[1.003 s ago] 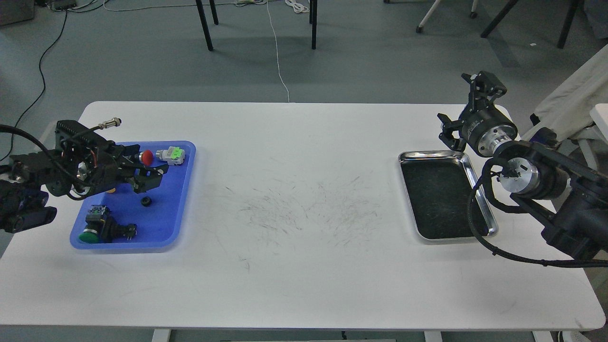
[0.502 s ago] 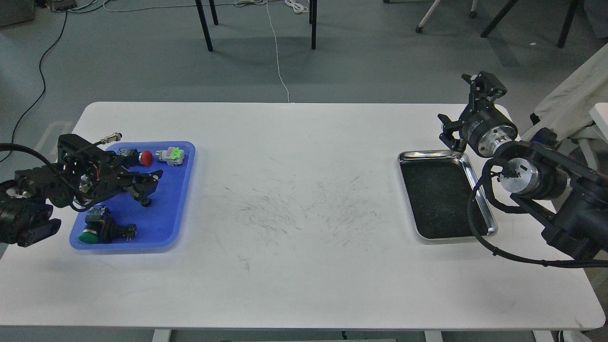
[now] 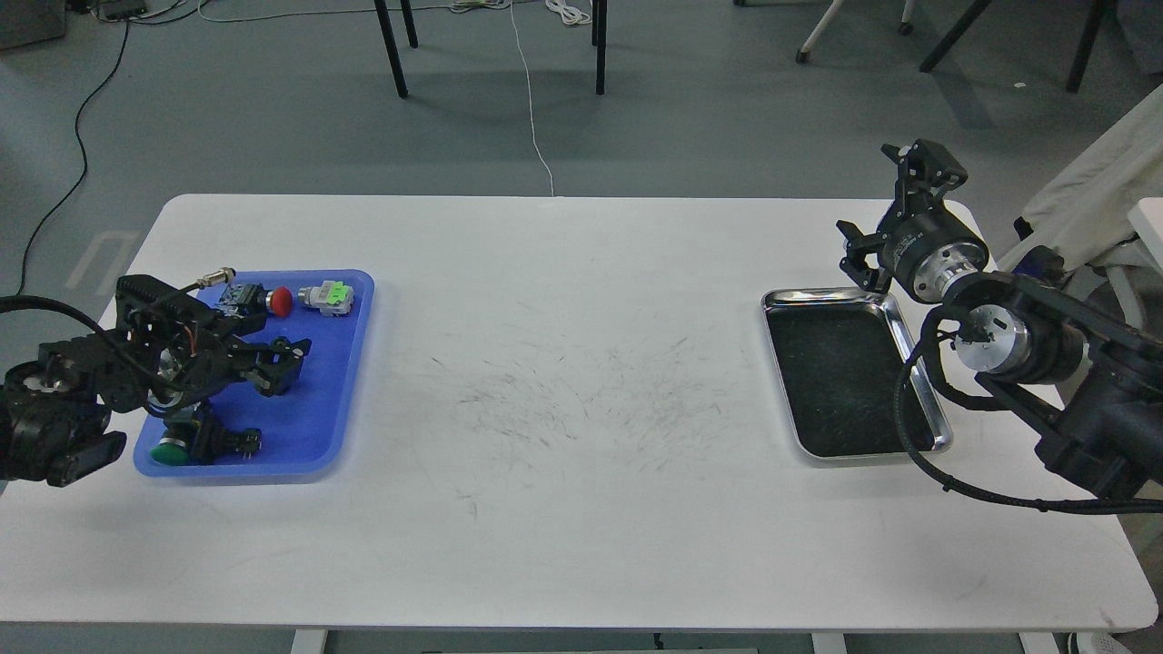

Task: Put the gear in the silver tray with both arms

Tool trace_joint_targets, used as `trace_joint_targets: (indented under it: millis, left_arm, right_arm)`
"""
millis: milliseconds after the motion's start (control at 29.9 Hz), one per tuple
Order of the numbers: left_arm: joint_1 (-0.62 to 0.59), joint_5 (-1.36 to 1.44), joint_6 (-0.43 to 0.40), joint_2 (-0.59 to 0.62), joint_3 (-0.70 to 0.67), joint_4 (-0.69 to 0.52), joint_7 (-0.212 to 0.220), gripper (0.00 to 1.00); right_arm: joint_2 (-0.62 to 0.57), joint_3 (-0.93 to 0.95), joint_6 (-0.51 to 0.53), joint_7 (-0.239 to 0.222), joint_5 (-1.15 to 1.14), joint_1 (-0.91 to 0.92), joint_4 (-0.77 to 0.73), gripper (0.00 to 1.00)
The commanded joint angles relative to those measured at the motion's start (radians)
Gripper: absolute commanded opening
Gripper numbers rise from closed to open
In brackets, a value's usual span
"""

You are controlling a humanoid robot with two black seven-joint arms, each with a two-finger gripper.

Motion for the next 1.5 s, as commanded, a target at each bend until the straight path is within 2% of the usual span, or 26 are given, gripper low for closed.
trace_joint_targets:
  millis: [0, 201, 468, 502, 568, 736, 903, 1070, 1237, 1338, 1471]
  left_arm:
    - [0.011, -0.001, -0.011, 0.004, 0.001, 0.022, 0.0, 0.71]
    - [0.033, -0.024, -0.037, -0.005, -0.013, 0.068, 0.0, 0.69]
    - [0.036, -0.064, -0.046, -0.016, -0.037, 0.08, 0.0, 0.72]
    - [0.036, -0.064, -0.046, -0.017, -0.037, 0.083, 0.0, 0.73]
    - [0.036, -0.066, -0.045, -0.014, -0.048, 0.077, 0.0, 0.83]
    - [0.034, -0.081, -0.048, -0.01, -0.082, 0.071, 0.0, 0.84]
    - [0.033, -0.095, -0.052, -0.006, -0.103, 0.03, 0.0, 0.9]
    - [0.034, -0.101, -0.059, 0.001, -0.14, 0.025, 0.0, 0.9]
    - [0.036, -0.098, -0.048, 0.001, -0.139, 0.019, 0.0, 0.85]
    - [0.039, -0.098, -0.078, 0.0, -0.131, 0.028, 0.0, 0.86]
    - [0.05, -0.095, -0.074, -0.002, -0.128, 0.033, 0.0, 0.86]
  right_arm:
    - [0.0, 0.0, 0.0, 0.0, 0.0, 0.0, 0.001, 0.99]
    - [-0.002, 0.0, 0.0, 0.0, 0.0, -0.003, 0.001, 0.99]
    - [0.0, 0.0, 0.0, -0.001, 0.0, -0.001, 0.0, 0.99]
    - [0.001, 0.0, 0.0, 0.0, 0.0, -0.001, 0.0, 0.99]
    - [0.001, 0.0, 0.0, -0.001, -0.002, -0.003, 0.0, 0.99]
    - [0.0, 0.0, 0.0, 0.0, -0.002, -0.008, 0.001, 0.99]
    - [0.0, 0.0, 0.0, 0.0, -0.002, -0.008, 0.001, 0.99]
    - [0.0, 0.0, 0.0, 0.0, -0.002, -0.009, 0.001, 0.99]
    - [0.0, 0.0, 0.0, 0.0, -0.017, -0.011, 0.001, 0.99]
    - [0.0, 0.0, 0.0, 0.0, -0.019, -0.012, 0.001, 0.99]
    - [0.0, 0.0, 0.0, 0.0, -0.02, -0.011, 0.001, 0.99]
